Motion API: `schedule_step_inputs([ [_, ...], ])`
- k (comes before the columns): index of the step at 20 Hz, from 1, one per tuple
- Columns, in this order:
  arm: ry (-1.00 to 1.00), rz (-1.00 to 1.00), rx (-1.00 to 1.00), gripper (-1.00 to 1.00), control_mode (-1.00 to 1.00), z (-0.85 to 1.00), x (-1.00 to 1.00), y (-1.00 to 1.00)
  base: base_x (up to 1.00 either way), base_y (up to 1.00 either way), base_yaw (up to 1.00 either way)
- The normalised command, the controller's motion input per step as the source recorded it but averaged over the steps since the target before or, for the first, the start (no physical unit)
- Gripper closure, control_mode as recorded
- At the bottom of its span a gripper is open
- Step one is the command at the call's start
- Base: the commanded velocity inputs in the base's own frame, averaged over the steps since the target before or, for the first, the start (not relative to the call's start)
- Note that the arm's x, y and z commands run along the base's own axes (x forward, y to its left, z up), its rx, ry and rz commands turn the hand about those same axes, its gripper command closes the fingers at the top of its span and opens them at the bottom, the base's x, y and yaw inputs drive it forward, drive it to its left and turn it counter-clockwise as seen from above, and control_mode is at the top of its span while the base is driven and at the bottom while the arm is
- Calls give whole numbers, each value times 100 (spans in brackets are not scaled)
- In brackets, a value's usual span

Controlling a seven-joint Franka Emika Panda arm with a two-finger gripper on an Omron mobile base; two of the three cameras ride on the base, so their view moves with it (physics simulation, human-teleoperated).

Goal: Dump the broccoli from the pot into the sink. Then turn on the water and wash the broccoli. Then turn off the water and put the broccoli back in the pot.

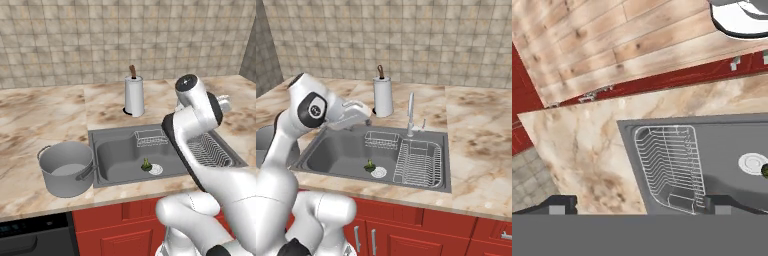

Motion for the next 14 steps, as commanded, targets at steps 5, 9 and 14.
schedule_step_inputs([
  [5, 22, 1, 1, -100, -100, -83, 46, 64, 0, 0, 0],
  [9, 19, 3, 5, -100, -100, -78, 72, 25, 0, 0, 0],
  [14, 14, 3, 10, -100, -100, -59, 70, 7, 0, 0, 0],
])
